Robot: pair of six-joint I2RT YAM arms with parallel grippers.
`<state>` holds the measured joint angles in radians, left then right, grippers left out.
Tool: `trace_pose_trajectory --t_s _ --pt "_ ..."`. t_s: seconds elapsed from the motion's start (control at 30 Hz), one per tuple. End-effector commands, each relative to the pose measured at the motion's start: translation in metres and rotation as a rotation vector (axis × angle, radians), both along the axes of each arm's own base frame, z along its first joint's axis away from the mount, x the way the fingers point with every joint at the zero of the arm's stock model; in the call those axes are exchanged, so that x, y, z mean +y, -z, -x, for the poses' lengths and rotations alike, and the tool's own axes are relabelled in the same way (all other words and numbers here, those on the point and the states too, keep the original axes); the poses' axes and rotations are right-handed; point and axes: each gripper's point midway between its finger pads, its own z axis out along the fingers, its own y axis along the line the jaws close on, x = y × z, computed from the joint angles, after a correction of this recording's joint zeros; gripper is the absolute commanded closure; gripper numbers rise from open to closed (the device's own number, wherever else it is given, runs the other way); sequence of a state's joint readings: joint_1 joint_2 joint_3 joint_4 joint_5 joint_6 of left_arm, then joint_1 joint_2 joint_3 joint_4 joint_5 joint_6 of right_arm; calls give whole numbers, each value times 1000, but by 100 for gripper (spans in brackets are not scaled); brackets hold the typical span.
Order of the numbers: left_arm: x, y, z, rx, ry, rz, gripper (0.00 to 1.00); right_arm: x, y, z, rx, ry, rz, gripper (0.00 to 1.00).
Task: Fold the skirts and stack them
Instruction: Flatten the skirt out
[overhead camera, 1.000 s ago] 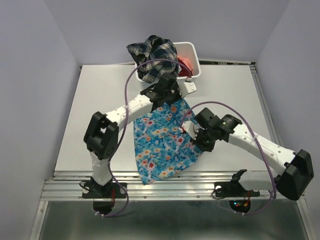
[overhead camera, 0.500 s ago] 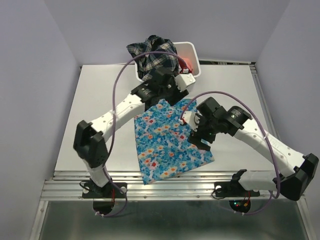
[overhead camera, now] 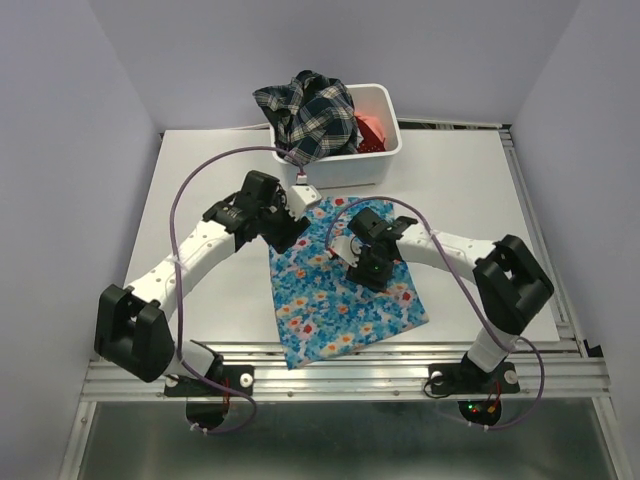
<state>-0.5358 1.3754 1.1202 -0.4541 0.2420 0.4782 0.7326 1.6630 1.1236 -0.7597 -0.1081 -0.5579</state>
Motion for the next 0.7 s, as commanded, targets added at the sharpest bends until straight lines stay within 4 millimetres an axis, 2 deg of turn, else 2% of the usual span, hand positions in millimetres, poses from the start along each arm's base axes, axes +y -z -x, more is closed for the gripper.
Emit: trace_pose_trajectory --t_s 0.0,0.03,0.1,0.23,0.3,0.33,0.5,0.6,0.67 --pt "9 -8 4 2 11 48 35 9 25 -5 17 -31 -14 44" --pt "10 -5 3 2 10 41 35 5 39 5 68 -42 9 45" --pt "11 4 4 15 18 26 35 0 49 18 133 -57 28 48" --pt "17 41 4 60 50 -52 37 -9 58 55 299 -87 34 50" --pt "21 62 2 77 65 -103 38 -6 57 70 370 -91 -1 51" --pt "22 72 -1 88 67 -121 38 -4 55 83 421 -108 -17 51" --pt "22 104 5 161 130 -173 40 6 36 120 536 -160 -87 52" --pt "23 124 20 218 191 -209 43 15 28 130 538 -162 -128 51" --pt "26 136 37 257 232 -233 45 20 19 131 534 -156 -169 51"
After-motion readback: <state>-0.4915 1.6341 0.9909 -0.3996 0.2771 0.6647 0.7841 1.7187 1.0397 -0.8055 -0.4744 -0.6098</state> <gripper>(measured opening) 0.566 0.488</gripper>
